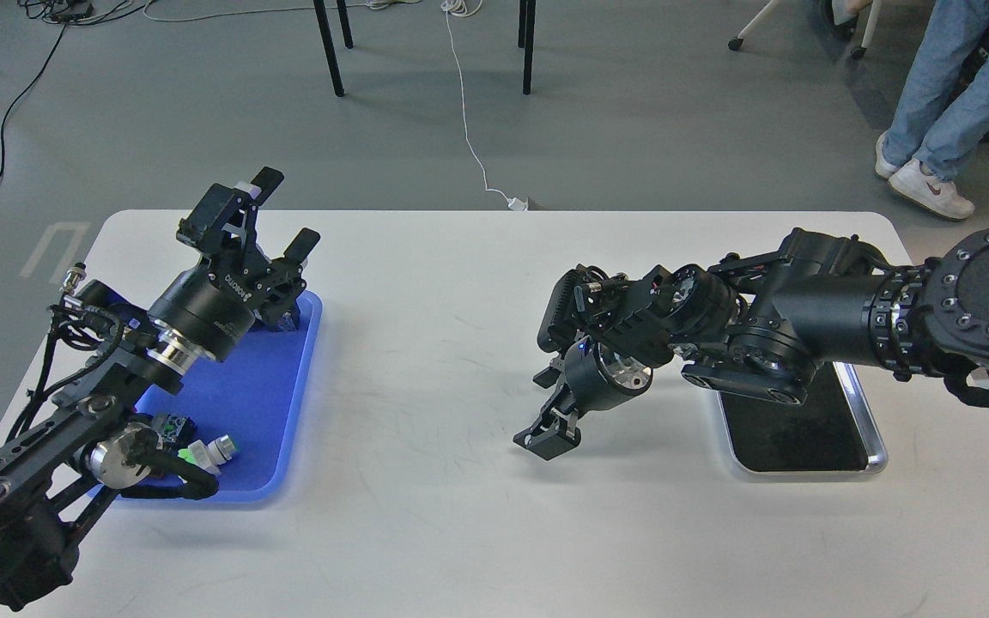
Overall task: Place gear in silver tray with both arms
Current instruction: 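Reach the right gripper to the second gear and grasp it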
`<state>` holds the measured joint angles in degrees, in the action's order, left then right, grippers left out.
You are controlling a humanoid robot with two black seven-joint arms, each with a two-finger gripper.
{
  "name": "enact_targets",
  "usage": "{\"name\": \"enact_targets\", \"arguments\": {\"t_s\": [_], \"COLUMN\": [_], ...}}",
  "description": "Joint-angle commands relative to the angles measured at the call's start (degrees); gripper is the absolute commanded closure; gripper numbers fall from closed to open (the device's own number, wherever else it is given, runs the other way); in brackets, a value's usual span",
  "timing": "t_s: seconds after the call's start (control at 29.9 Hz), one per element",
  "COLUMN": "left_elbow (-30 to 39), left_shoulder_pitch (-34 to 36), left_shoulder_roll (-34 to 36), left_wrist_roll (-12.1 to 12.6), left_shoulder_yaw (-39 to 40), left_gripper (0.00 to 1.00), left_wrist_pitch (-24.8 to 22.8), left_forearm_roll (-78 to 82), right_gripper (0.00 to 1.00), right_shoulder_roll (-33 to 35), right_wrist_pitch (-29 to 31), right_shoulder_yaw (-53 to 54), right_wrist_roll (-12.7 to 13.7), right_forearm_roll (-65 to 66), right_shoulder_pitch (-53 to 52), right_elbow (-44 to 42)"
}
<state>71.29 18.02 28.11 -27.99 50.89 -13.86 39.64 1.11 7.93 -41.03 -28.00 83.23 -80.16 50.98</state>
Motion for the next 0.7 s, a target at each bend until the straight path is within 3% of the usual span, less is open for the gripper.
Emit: {"name": "enact_targets", "arguments": {"t_s": [0.0,0.4,0.67], "left_elbow": [0.0,0.4,0.9], "left_shoulder_pitch": [0.0,-0.2,-0.2], "left_shoulder_roll": [-0.1,-0.1,0.0], "left_wrist_roll": [0.0,0.0,0.0], "left_shoulder_yaw": [0.1,0.1,0.2], "left_gripper": [0.02,0.02,0.02], "left_wrist_pitch": [0.0,0.0,0.0], "left_forearm_roll": [0.0,0.0,0.0], "right_gripper": [0.32,0.42,0.7], "right_shoulder_roll": [0.0,0.8,1.3], "right_wrist_pitch": [0.0,-0.1,0.1], "right_shoulder_yaw": [-0.2,-0.8,-1.1], "right_wrist_roll": [0.0,0.0,0.0], "right_forearm_roll": [0.0,-0.1,-0.1], "right_shoulder_pitch": [0.2,0.3,0.3], "right_elbow": [0.0,-0.1,-0.1]}}
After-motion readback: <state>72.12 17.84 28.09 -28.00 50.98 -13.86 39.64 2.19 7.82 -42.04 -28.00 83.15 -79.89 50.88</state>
